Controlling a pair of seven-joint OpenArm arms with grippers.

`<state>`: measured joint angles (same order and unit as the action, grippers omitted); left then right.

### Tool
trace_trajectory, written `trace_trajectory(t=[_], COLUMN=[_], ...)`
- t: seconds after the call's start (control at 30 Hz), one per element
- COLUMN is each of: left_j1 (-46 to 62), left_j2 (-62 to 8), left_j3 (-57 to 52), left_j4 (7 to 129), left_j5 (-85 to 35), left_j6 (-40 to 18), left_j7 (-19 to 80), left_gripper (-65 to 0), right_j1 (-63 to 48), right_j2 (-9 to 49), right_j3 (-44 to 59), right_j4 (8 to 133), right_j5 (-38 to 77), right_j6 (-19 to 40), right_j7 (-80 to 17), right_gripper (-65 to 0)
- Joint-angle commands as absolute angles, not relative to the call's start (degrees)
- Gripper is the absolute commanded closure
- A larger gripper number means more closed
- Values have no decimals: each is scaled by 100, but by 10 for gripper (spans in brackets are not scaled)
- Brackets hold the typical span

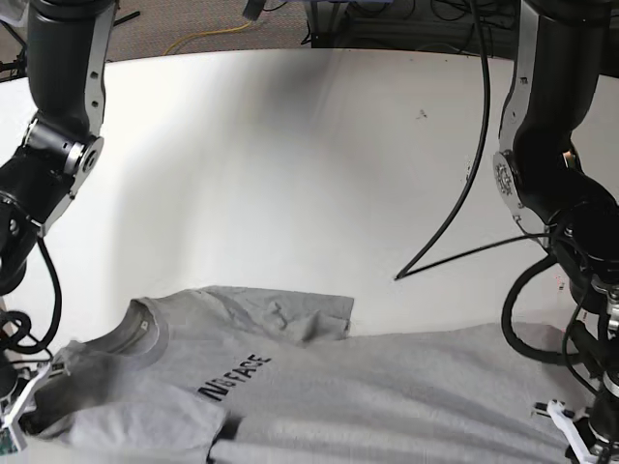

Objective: Fold the T-shirt properly
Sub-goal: 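Lift the shirt again with both grippers and drag it flat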

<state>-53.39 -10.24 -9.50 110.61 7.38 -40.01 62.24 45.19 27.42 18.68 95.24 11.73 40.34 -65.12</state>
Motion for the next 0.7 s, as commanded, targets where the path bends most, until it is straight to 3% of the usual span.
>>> trace_trajectory(t=[0.0, 0.47, 0.67], left_j1=[-4831, -1666, -585], left_j2=[-1235, -1376, -1042], left_j3=[-963, -1332, -1886], left_j4=[11116, 11538, 11538], left_j5=[752, 215, 22], left_j6=[-4000, -4000, -4000], left_j7=[5754, 5314, 5305], left_gripper=[0, 0, 0], right_j1=[4330, 1385, 611], right_j2=[2835, 1991, 1807], right_j3=[2088, 2897, 3134], right_j4=[9789, 10862, 10949], right_j5=[1112, 1121, 1121], right_j6=[4000, 4000, 4000], right_j7=[-6448, -6448, -6448], right_gripper=[0, 0, 0])
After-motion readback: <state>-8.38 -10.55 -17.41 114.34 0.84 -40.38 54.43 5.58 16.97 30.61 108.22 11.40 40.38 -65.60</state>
